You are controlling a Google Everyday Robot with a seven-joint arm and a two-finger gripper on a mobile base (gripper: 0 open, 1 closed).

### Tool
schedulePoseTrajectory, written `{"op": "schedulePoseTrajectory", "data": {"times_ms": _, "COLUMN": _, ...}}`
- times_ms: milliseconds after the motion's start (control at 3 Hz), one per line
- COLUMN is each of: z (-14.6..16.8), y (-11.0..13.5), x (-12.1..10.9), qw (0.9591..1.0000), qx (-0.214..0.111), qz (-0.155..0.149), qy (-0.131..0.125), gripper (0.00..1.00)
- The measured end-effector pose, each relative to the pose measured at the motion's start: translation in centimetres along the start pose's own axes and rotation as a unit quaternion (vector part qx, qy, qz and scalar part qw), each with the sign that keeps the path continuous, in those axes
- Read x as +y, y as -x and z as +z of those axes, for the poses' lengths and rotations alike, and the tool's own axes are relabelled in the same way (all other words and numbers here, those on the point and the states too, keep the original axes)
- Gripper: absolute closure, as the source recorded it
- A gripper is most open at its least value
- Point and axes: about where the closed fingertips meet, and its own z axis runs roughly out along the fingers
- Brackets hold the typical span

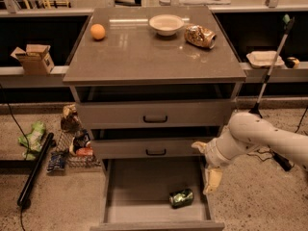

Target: Pick green can from bottom drawer and place on counter

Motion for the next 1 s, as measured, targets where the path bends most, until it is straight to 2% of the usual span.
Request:
{"op": "schedulePoseTrajectory", "data": {"times_ms": 333, "z": 3.6, "y": -1.8, "x": -0.2, "qw": 0.9998, "qx": 0.009, "qz": -0.003, "qy": 0.015, "gripper": 0.0}}
{"op": "schedulePoseTrajectory", "data": {"times_ms": 667, "z": 10.0, "y": -5.5, "x": -0.7, "qw": 0.9996, "qx": 0.006, "qz": -0.001, "qy": 0.028, "gripper": 0.0}}
{"op": "schedulePoseTrajectory", "data": {"times_ms": 1000, "z": 18.6, "y": -9.6, "x": -0.3, "qw": 0.9985, "qx": -0.026, "qz": 0.019, "qy": 0.044, "gripper": 0.0}}
